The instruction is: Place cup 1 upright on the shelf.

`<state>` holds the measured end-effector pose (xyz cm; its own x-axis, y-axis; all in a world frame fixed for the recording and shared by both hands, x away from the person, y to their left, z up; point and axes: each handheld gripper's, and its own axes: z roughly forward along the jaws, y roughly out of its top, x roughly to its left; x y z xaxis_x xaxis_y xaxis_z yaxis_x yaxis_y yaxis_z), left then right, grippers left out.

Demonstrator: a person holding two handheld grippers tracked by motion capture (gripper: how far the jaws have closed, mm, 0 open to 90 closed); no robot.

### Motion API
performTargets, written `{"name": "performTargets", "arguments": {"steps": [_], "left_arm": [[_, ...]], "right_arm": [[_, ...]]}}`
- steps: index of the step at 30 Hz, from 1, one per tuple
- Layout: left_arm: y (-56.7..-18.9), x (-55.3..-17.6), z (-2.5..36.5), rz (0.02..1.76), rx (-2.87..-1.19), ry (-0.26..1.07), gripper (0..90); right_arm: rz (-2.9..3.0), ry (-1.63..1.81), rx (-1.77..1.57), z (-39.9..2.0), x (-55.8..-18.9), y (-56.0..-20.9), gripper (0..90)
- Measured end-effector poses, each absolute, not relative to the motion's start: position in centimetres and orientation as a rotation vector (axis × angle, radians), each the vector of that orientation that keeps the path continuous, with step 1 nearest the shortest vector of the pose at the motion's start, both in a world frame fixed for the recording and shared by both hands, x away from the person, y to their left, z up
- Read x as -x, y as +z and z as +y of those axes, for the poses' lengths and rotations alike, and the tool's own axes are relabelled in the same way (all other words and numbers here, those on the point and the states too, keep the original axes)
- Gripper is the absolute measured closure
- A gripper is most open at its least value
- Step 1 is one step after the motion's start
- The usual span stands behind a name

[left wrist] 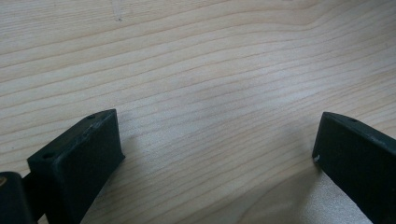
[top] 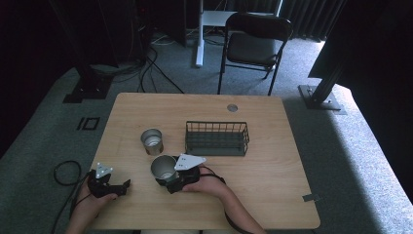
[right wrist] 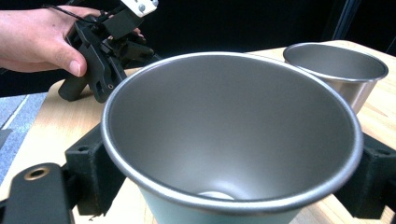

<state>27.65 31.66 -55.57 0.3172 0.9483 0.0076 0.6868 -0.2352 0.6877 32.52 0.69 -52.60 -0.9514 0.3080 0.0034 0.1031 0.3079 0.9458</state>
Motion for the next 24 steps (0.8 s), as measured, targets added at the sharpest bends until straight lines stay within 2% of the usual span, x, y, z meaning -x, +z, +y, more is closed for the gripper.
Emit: {"name": "performTargets", "arguments": {"steps": [17, 24], "left_arm": [[-55.6, -27.7, 31.7, 1.439, -2.005, 0.582, 1.9], [-55.6, -27.7, 31.6, 1.439, -2.002, 0.584, 1.9]], "right_arm": [[2.387, 1.707, -0.442, 1.0, -32.8, -51.8, 12.5], [2.343, 1.717, -0.466, 0.5, -33.2, -49.7, 12.5]]}}
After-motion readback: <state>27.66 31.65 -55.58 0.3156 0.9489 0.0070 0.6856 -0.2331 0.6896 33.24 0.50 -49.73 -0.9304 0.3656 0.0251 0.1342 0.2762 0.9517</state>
